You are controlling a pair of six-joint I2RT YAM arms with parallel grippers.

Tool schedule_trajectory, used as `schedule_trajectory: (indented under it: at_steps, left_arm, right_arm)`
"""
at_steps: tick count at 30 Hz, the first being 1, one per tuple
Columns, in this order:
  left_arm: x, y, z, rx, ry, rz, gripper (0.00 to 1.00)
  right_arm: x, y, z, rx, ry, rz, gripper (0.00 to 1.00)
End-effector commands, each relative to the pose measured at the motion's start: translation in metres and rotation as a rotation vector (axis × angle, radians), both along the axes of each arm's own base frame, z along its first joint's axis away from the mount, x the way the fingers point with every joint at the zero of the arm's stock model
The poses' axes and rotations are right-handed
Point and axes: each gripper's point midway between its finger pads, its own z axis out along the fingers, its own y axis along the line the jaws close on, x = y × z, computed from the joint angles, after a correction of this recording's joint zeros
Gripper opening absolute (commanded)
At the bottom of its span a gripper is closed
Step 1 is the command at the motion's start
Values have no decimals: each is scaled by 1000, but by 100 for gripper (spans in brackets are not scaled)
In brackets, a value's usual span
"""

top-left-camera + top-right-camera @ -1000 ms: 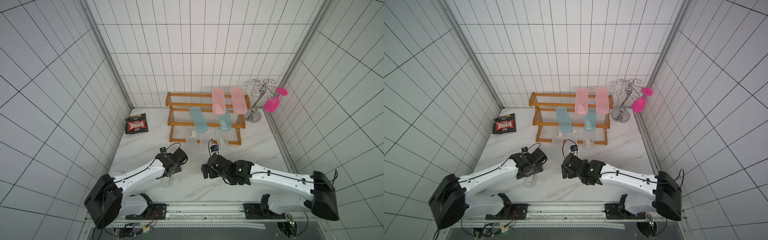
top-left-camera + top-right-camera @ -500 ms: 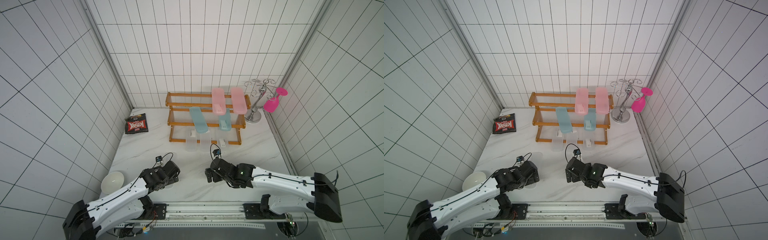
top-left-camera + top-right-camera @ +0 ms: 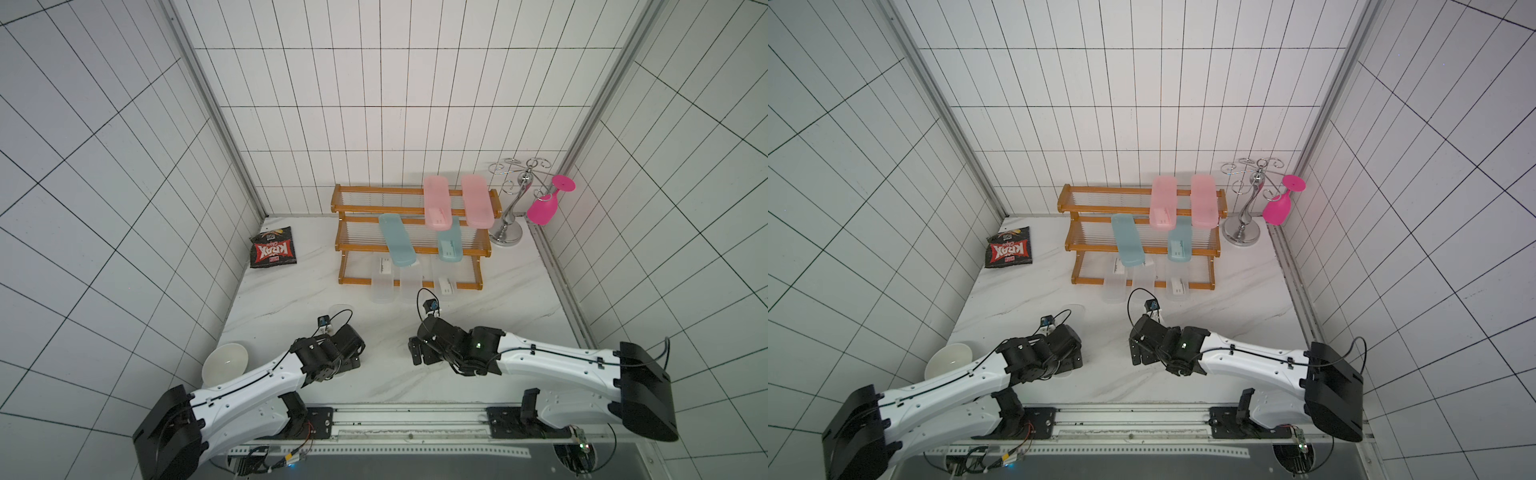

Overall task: Place the pencil cases on the shelf according to color
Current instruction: Pick up the pencil case from the center of the board.

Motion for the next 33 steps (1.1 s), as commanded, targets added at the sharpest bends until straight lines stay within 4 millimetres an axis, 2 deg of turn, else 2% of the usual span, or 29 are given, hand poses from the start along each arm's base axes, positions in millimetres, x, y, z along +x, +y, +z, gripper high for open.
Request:
schedule_trajectory:
  at_steps: [1,3,5,10,13,17,28,33]
  left_arm:
    - [-4,3,-10,34,39,13,98]
    - [-10,10,-12,89,64,32,97]
    - [-12,13,-5,139,27,44,98]
    - [-7,1,5,87,-22,38,98]
    - [-2,1,16,101,-50,43,97]
    - [-5,4,17,123,-21,63,97]
    - [-16,8,-2,160,49,62,98]
    - [-24,-8,-20,66,77,13,97]
  right_arm:
    - [0,-2,-8,-18,5,-15,99]
    - [0,-2,-8,-22,8,-18,99]
    - [0,-4,-9,-25,8,-30,99]
    - [1,-2,-12,16,8,-54,99]
    - [0,1,-9,16,14,-48,99]
    - [0,-1,-4,26,0,-34,99]
    - [-3,-10,-13,-3,8,-29,99]
    - [-1,-11,-12,-16,6,-41,99]
